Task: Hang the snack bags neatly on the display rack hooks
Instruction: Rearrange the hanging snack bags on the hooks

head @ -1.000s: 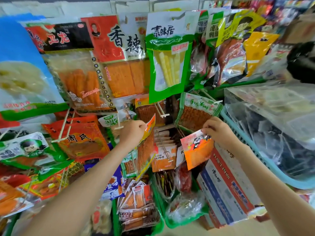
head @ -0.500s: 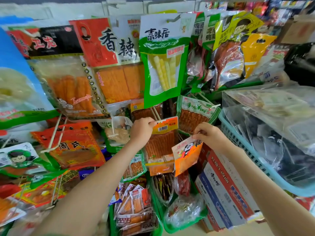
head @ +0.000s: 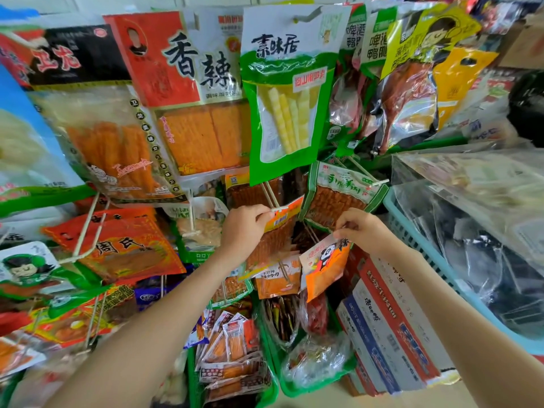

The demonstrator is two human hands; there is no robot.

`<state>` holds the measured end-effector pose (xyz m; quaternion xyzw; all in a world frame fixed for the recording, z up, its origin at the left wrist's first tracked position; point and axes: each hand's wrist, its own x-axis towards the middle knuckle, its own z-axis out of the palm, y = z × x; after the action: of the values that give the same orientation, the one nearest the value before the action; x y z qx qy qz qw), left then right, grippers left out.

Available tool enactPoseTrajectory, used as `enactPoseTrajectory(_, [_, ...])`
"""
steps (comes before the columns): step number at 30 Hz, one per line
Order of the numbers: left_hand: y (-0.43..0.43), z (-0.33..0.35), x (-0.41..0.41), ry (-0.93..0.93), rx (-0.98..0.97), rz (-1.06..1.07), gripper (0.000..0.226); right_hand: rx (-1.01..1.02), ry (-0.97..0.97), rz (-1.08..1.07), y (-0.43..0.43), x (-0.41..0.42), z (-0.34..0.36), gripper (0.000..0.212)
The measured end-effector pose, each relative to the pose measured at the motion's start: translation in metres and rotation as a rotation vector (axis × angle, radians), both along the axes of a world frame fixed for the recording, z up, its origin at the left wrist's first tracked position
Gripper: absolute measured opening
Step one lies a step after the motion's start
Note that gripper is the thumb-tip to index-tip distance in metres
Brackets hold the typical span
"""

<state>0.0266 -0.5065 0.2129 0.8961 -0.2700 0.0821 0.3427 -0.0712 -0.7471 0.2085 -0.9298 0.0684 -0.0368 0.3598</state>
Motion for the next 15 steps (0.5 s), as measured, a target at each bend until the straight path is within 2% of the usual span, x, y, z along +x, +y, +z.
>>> enactPoseTrajectory(5, [0.002,0.001,-0.005,-0.089,-0.007,-0.012,0.02,-0.029,0.016,0.037,0.007,0.006,-0.004,0.008])
enactPoseTrajectory(11, [0.0,0.008,-0.007,0.035,-0.066,0.014,0.024,-0.037,0.008,0.037,0.013,0.001,-0.006,0.009])
enactPoseTrajectory(15, [0.0,0.011,-0.006,0.051,-0.044,0.022,0.023,-0.027,0.001,0.036,0.014,-0.006,-0.006,0.009])
